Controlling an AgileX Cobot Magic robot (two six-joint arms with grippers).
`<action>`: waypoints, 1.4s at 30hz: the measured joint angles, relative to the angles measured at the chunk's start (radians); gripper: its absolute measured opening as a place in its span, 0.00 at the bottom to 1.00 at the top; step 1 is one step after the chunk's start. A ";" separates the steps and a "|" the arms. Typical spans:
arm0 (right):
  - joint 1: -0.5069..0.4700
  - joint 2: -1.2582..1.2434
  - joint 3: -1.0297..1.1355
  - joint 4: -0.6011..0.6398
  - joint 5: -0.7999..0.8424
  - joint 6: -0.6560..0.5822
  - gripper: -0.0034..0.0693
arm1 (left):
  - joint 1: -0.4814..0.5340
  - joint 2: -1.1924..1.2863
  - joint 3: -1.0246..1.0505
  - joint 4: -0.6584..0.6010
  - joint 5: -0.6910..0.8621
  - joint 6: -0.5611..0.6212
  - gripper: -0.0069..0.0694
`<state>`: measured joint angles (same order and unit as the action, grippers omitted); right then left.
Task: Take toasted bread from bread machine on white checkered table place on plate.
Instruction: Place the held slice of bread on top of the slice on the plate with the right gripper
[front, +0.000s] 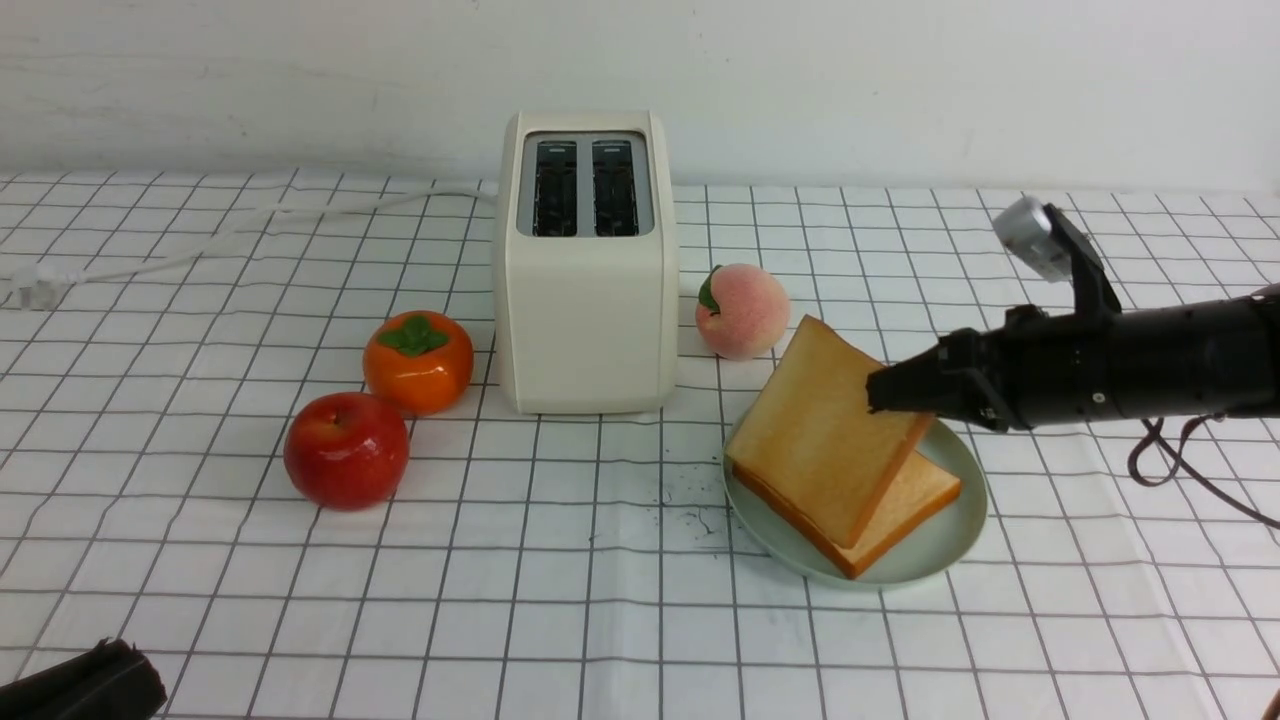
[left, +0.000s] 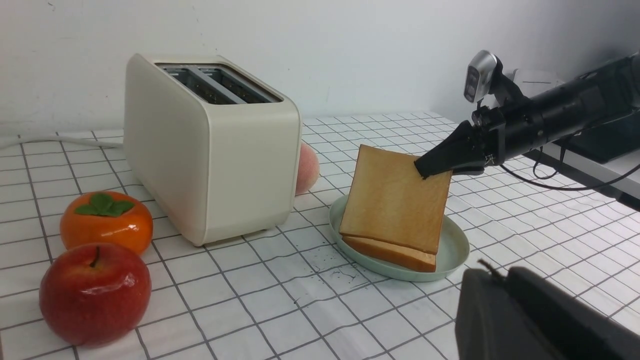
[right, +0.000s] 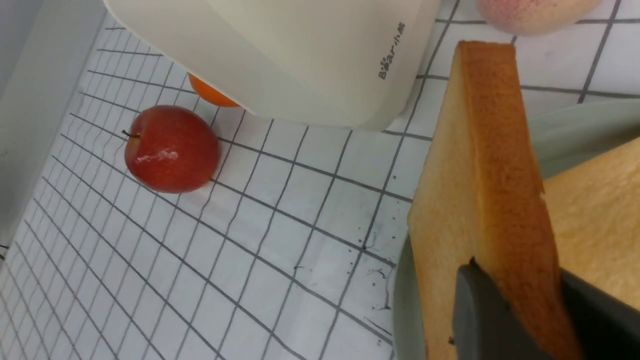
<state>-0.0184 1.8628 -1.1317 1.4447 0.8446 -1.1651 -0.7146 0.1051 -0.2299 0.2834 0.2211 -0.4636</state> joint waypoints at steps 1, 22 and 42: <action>0.000 0.000 0.000 0.020 0.017 0.000 0.21 | 0.000 0.000 0.000 0.000 0.000 0.000 0.14; 0.000 0.012 0.000 0.028 0.005 0.022 0.21 | 0.000 0.000 0.000 0.000 0.000 0.000 0.14; 0.000 0.031 -0.025 -0.162 -0.120 0.023 0.70 | 0.000 0.000 0.000 0.000 -0.007 0.000 0.16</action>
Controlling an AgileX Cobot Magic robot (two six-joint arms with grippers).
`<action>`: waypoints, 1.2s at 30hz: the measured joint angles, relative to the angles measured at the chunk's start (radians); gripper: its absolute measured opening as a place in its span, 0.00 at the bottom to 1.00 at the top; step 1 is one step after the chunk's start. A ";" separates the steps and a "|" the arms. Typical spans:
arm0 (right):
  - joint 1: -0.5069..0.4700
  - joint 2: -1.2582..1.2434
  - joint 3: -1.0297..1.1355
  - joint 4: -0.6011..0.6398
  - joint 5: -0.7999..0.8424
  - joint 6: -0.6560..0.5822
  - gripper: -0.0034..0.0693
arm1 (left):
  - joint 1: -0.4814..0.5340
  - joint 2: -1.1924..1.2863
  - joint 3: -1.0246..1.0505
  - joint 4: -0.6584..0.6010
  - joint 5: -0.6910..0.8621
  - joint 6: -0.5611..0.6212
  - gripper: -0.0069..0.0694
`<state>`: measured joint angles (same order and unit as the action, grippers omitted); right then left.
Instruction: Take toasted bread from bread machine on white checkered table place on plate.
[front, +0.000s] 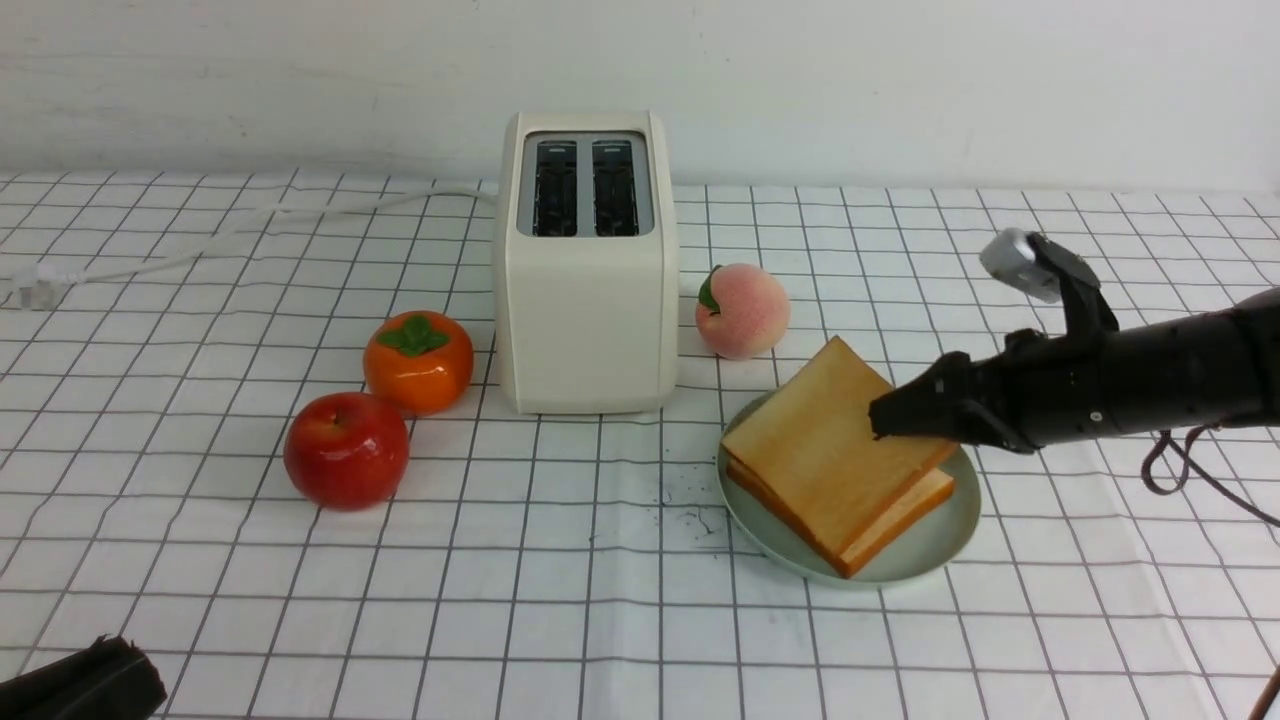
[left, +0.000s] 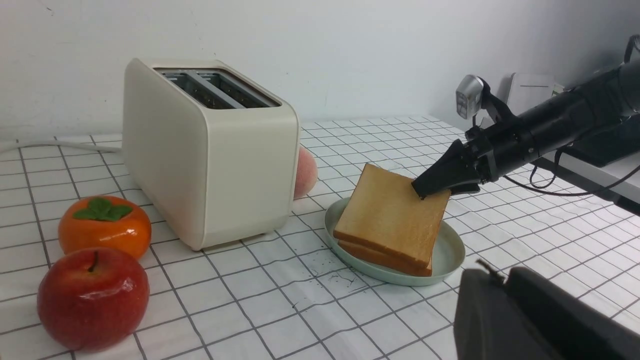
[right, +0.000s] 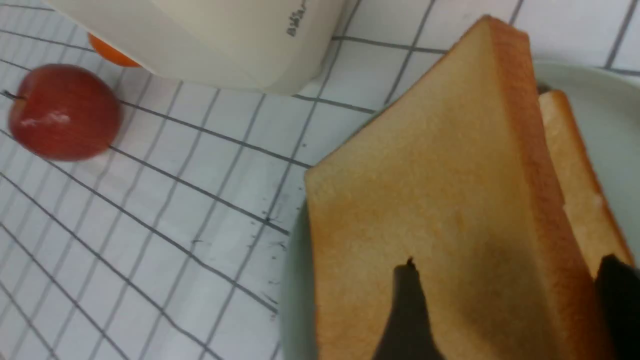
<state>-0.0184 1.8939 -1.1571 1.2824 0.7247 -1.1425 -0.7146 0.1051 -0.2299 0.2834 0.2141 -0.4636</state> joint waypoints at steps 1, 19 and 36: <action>0.000 0.000 -0.007 -0.023 -0.012 0.000 0.72 | 0.000 0.000 0.000 0.000 -0.001 0.000 0.16; 0.000 -0.198 -0.194 -0.554 0.084 0.488 0.38 | 0.000 0.000 0.000 0.000 -0.009 0.000 0.16; 0.000 -1.022 0.167 -0.986 0.293 0.978 0.04 | 0.000 0.000 0.000 0.000 -0.014 0.000 0.08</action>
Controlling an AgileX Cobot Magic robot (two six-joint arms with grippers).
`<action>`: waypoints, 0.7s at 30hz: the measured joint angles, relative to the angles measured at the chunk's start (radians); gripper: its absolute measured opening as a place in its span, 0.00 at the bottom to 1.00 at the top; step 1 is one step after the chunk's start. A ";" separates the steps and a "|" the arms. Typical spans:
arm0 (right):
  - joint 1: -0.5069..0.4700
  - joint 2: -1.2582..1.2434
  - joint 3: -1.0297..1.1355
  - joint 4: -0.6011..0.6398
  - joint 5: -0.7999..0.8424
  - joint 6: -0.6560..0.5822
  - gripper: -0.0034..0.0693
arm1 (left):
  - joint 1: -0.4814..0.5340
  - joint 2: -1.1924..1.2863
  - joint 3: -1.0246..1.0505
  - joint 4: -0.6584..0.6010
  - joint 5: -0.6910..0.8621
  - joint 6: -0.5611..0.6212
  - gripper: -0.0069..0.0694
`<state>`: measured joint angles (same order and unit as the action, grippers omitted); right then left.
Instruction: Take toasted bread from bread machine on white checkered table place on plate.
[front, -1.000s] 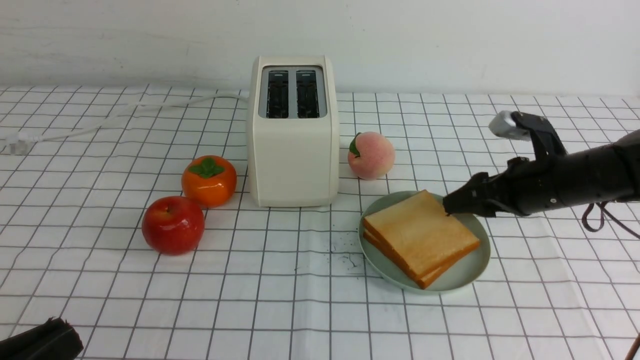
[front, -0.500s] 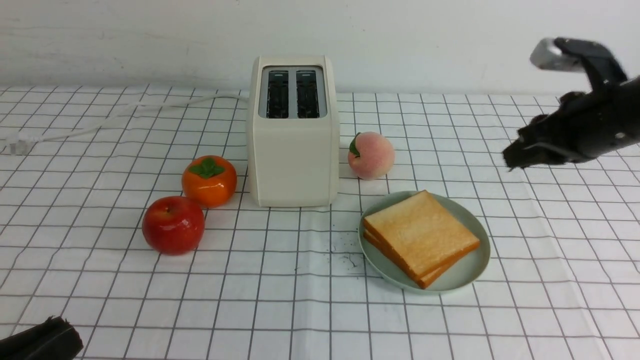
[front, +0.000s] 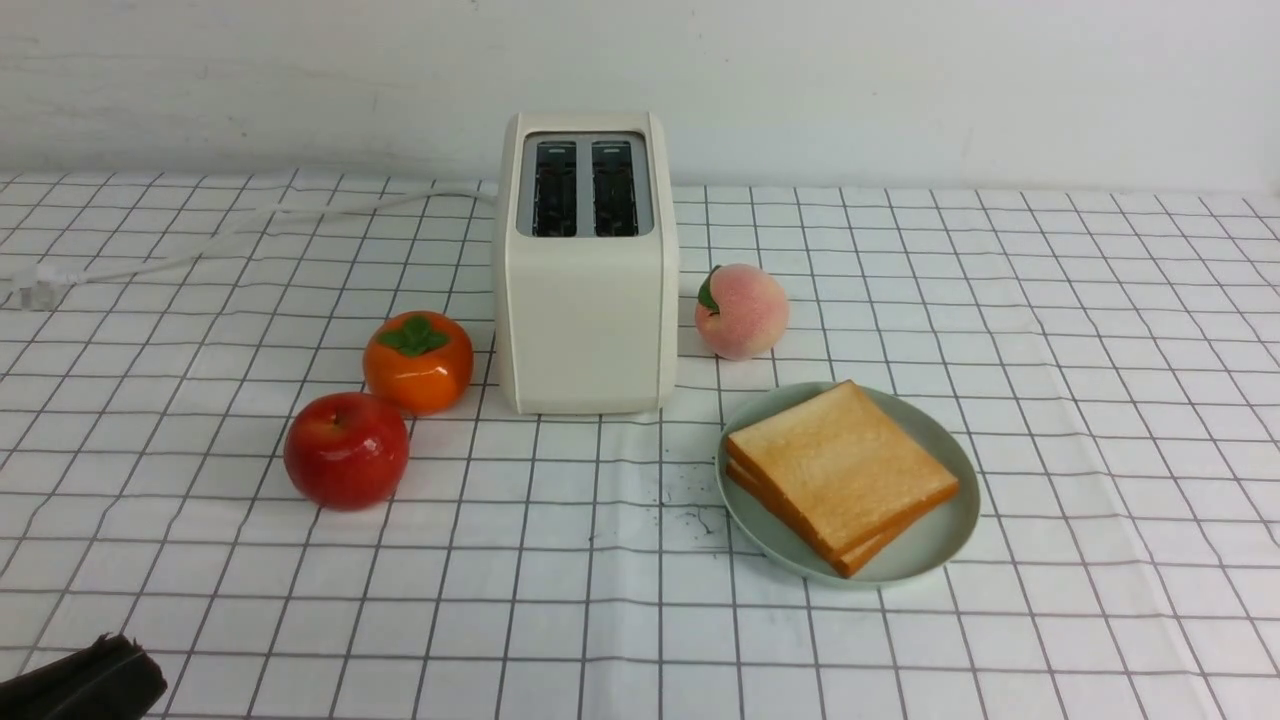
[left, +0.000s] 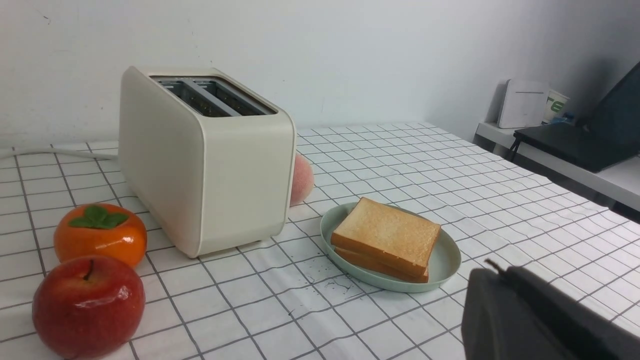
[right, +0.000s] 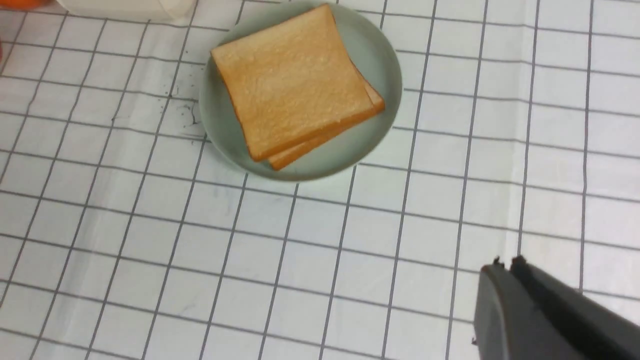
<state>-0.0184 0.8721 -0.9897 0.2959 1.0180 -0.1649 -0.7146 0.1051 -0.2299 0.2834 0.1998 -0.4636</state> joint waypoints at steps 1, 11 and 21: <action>0.000 -0.035 0.025 0.000 0.000 0.004 0.04 | 0.000 0.000 0.000 0.000 0.000 0.000 0.08; 0.000 -0.287 0.254 0.010 0.003 0.058 0.05 | 0.000 0.000 0.000 0.000 0.000 0.000 0.08; 0.000 -0.296 0.262 0.014 0.015 0.067 0.06 | 0.000 0.000 0.000 0.000 0.000 0.000 0.09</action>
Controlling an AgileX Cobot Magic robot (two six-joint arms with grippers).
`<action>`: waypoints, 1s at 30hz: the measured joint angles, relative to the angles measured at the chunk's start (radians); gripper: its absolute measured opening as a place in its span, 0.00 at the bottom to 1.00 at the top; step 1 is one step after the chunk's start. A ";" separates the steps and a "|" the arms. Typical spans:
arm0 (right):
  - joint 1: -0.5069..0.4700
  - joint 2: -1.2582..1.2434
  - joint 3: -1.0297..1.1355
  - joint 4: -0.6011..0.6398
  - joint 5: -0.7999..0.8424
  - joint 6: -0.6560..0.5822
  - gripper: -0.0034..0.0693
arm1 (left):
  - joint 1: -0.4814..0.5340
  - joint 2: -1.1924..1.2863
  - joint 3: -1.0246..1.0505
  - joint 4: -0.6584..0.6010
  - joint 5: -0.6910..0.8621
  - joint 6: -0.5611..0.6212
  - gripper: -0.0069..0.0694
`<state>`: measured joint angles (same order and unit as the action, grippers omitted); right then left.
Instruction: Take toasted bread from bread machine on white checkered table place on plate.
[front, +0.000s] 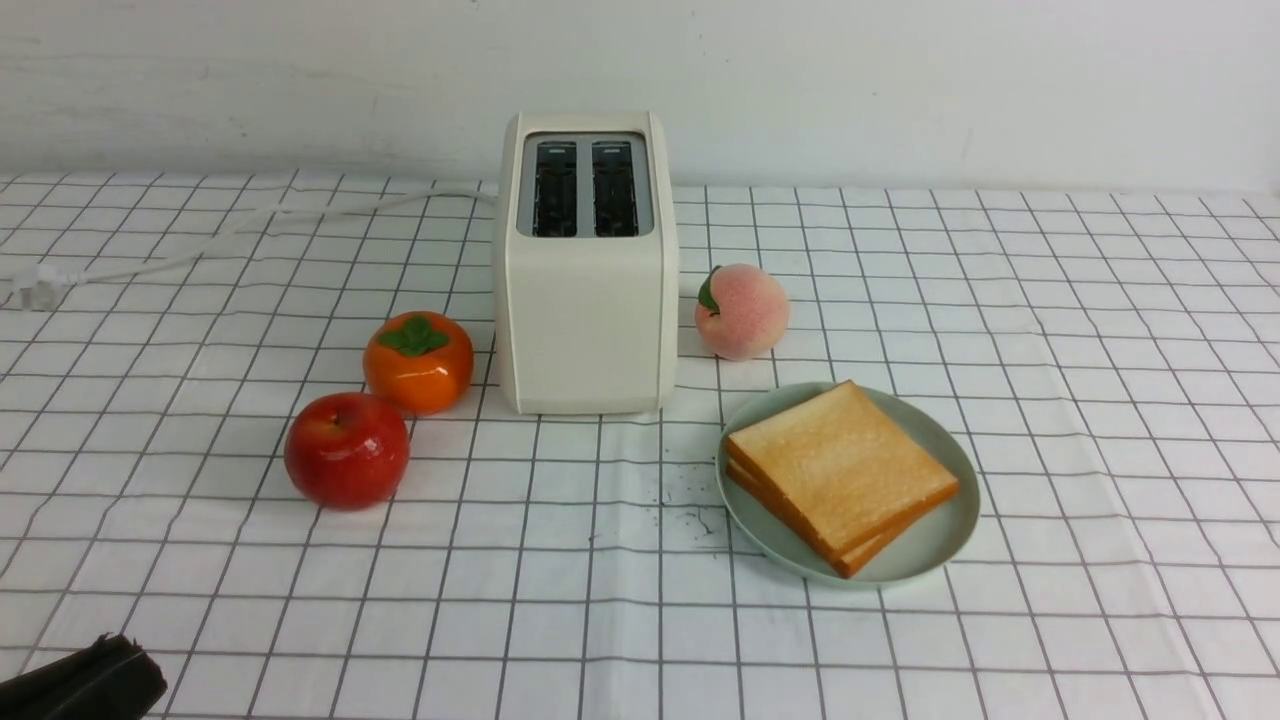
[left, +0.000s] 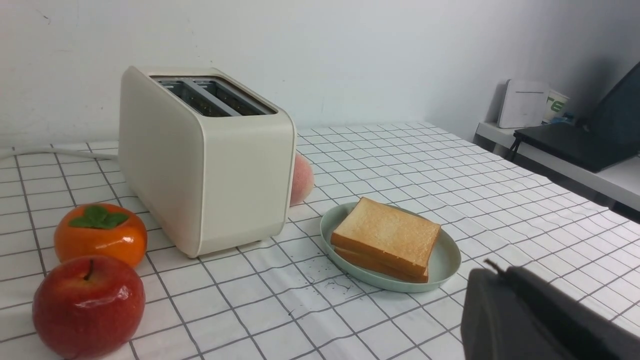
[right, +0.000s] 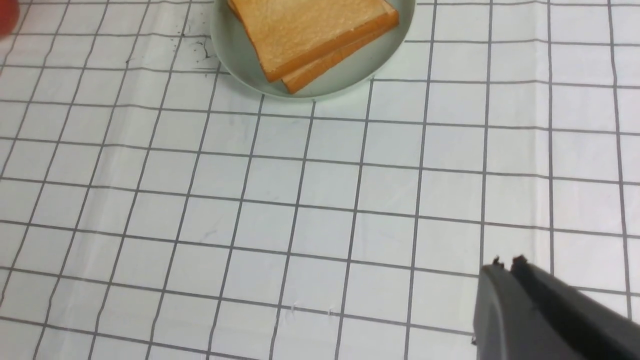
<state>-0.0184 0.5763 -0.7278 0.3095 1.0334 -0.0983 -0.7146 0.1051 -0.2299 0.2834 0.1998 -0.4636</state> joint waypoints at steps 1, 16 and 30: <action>0.000 0.000 0.000 0.000 0.000 0.000 0.06 | 0.000 0.000 0.000 0.000 0.000 0.000 0.09; 0.000 -0.567 0.682 -0.166 -0.691 0.034 0.05 | 0.000 0.000 0.000 0.000 0.000 0.000 0.11; 0.000 -0.586 0.745 -0.159 -0.637 0.079 0.05 | 0.000 0.002 0.000 0.000 0.005 0.000 0.13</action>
<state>-0.0184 -0.0099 0.0169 0.1501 0.3960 -0.0189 -0.7146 0.1070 -0.2299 0.2834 0.2049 -0.4636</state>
